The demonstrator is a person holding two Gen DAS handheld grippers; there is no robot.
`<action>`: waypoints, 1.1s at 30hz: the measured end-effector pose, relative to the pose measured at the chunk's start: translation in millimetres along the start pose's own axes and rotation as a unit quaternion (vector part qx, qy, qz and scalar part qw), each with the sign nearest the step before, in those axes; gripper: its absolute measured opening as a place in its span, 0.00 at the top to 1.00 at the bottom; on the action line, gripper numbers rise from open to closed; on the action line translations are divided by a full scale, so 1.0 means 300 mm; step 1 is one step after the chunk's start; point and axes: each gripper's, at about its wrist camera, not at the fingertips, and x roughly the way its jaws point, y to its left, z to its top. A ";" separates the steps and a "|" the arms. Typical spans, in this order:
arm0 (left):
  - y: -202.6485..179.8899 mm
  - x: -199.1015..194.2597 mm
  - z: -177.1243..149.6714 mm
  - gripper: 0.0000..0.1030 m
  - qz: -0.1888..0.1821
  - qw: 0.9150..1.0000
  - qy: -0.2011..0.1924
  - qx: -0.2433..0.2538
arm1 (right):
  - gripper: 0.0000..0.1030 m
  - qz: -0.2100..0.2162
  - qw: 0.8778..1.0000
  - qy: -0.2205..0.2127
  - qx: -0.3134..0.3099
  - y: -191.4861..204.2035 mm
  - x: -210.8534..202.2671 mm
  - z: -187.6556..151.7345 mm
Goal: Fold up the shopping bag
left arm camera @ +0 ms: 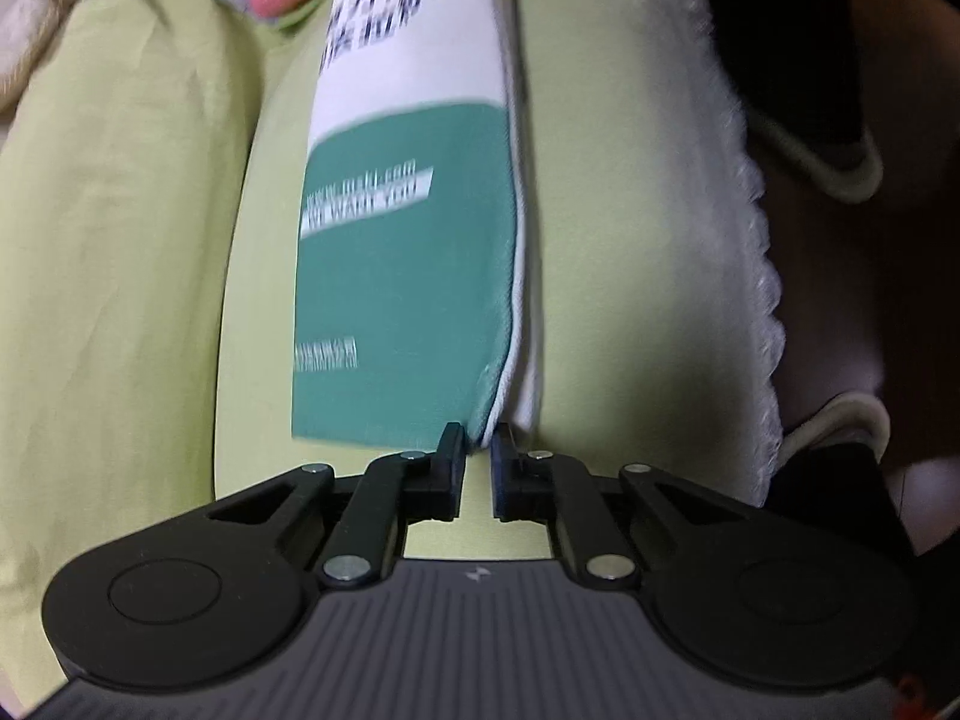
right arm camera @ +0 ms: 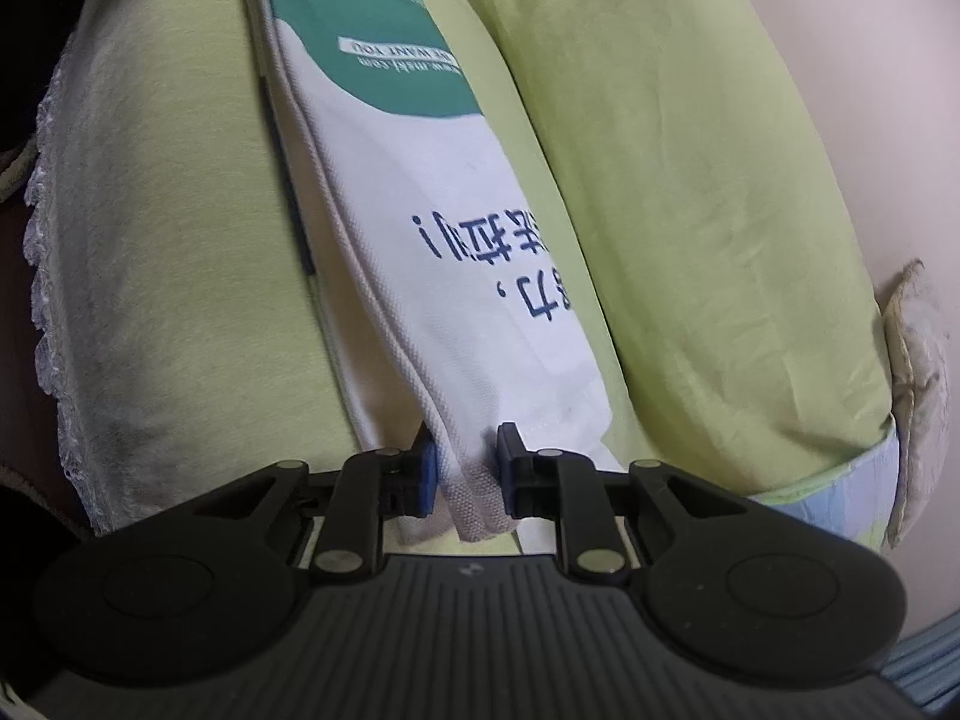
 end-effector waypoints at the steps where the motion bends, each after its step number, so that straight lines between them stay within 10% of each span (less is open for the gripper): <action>1: 0.007 0.000 -0.002 0.94 -0.001 1.000 0.001 -0.004 | 0.84 0.001 1.000 0.002 0.001 0.006 0.000 0.003; 13: 0.082 -0.089 -0.037 0.85 -0.055 0.997 -0.007 -0.051 | 0.84 0.006 1.000 0.010 -0.012 0.085 -0.081 -0.057; 22: 0.244 -0.116 0.090 0.71 -0.070 0.966 -0.117 -0.220 | 0.83 0.014 1.000 0.002 -0.018 0.085 -0.061 -0.118; 27: 0.167 0.074 0.131 1.00 -0.099 0.960 -0.070 -0.252 | 0.82 0.010 1.000 0.008 -0.026 0.110 -0.092 -0.141; 33: 0.144 0.080 0.133 1.00 -0.091 0.964 -0.072 -0.240 | 0.77 0.040 0.996 0.037 0.075 0.022 -0.236 -0.139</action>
